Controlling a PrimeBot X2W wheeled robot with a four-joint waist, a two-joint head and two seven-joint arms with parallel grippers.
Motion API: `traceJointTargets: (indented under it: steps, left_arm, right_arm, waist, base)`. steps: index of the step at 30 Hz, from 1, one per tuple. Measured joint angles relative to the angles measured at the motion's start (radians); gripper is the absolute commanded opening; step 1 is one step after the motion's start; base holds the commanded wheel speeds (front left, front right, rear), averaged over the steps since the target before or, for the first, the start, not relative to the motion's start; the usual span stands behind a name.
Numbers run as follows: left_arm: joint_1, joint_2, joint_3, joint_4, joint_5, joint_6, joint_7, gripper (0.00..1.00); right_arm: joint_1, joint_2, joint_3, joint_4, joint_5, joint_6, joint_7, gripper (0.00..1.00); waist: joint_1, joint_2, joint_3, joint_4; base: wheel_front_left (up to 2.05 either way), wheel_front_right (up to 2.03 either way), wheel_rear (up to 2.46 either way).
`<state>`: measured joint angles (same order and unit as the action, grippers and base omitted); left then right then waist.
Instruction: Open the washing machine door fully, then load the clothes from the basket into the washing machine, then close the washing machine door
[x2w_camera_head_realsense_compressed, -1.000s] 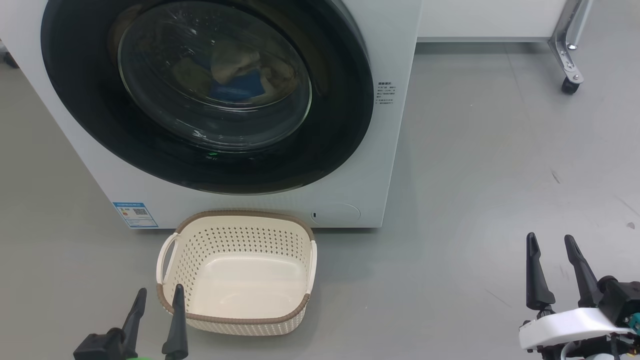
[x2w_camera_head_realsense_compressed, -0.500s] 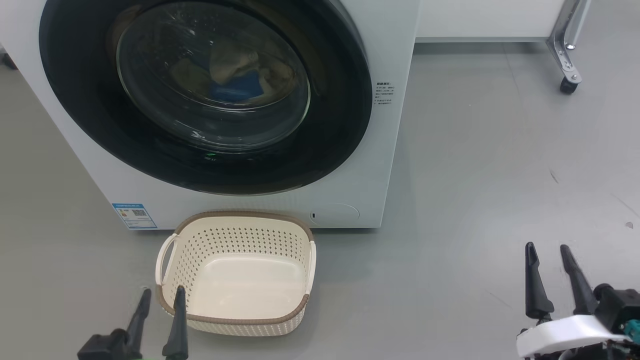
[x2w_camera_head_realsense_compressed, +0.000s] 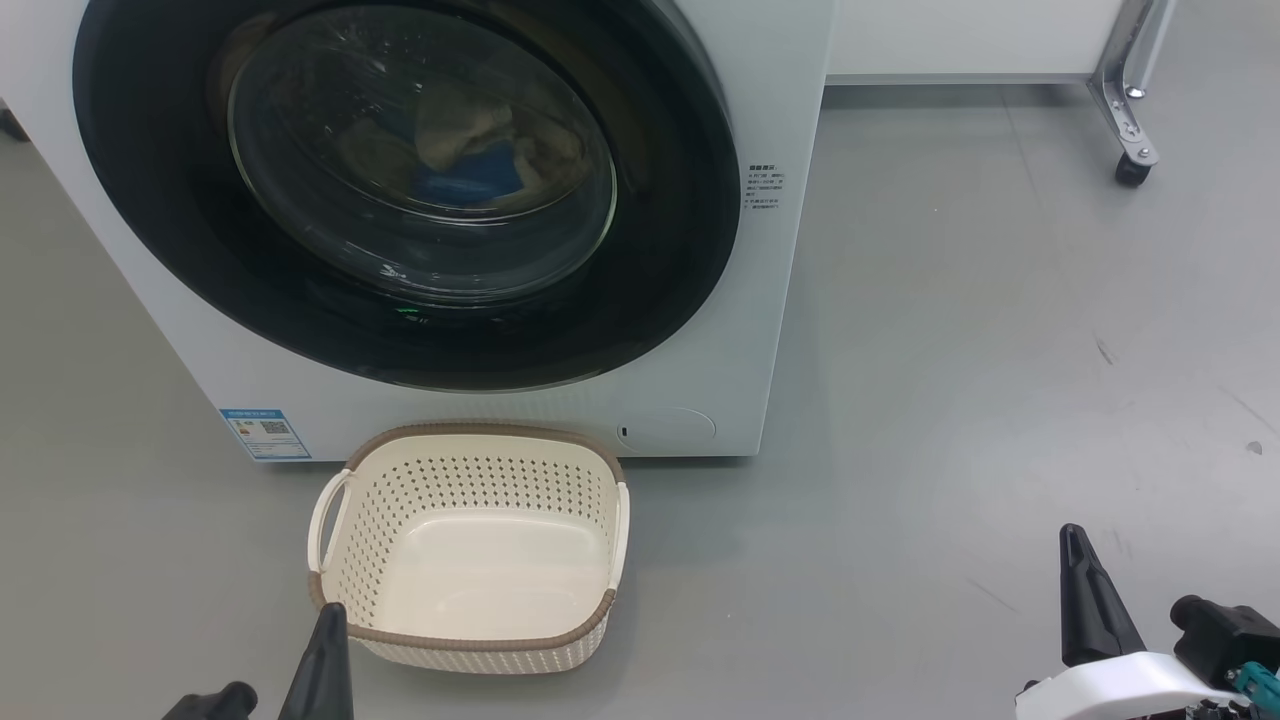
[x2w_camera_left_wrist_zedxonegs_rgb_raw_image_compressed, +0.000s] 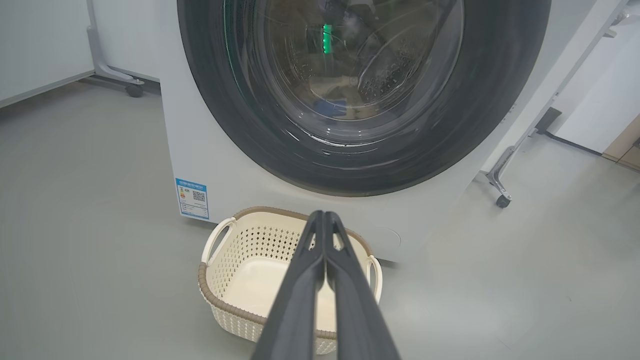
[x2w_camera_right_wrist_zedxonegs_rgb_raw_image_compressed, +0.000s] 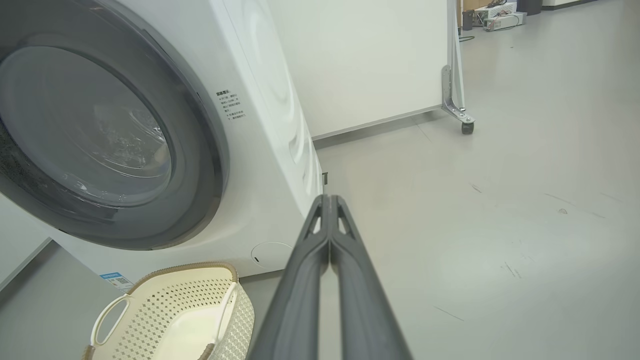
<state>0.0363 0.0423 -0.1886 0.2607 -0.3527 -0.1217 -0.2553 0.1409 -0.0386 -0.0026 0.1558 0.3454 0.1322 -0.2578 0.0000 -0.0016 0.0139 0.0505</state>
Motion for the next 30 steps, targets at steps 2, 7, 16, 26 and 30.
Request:
traceJointTargets:
  steps: [2, 7, 16, 26, 30]
  left_arm:
    - [0.0, 0.0, 0.0, -0.004, -0.035, 0.0, 0.002, 0.0]
    - [0.0, -0.001, 0.011, -0.011, -0.122, 0.0, 0.019, 0.0]
    - [0.0, 0.0, 0.034, -0.017, -0.259, 0.001, 0.054, 0.0]
    - [-0.002, 0.007, 0.055, -0.021, -0.403, 0.001, 0.089, 0.0]
    - [-0.002, 0.01, 0.061, -0.021, -0.457, 0.001, 0.101, 0.0]
  right_arm:
    - [0.0, 0.0, 0.001, -0.003, 0.032, 0.0, 0.008, 0.0]
    - [-0.001, 0.0, 0.0, -0.003, 0.121, 0.0, 0.023, 0.0]
    - [-0.006, 0.0, -0.012, -0.001, 0.261, -0.001, 0.058, 0.0]
    - [-0.027, -0.007, -0.019, 0.008, 0.401, -0.002, 0.094, 0.0]
    - [-0.034, -0.01, -0.02, 0.013, 0.456, -0.002, 0.105, 0.0]
  waist:
    - [0.0, 0.0, 0.0, -0.001]
    - [0.0, 0.0, 0.0, -0.004]
    - [0.0, 0.0, -0.001, -0.01]
    - [0.0, 0.0, -0.002, -0.015]
    - [0.0, 0.0, -0.002, -0.017]
  base:
    - [0.0, 0.0, 0.0]
    - [0.0, 0.0, 0.0]
    - [0.0, 0.0, 0.0]
    - [0.0, 0.0, 0.0]
    - [0.0, 0.0, 0.0]
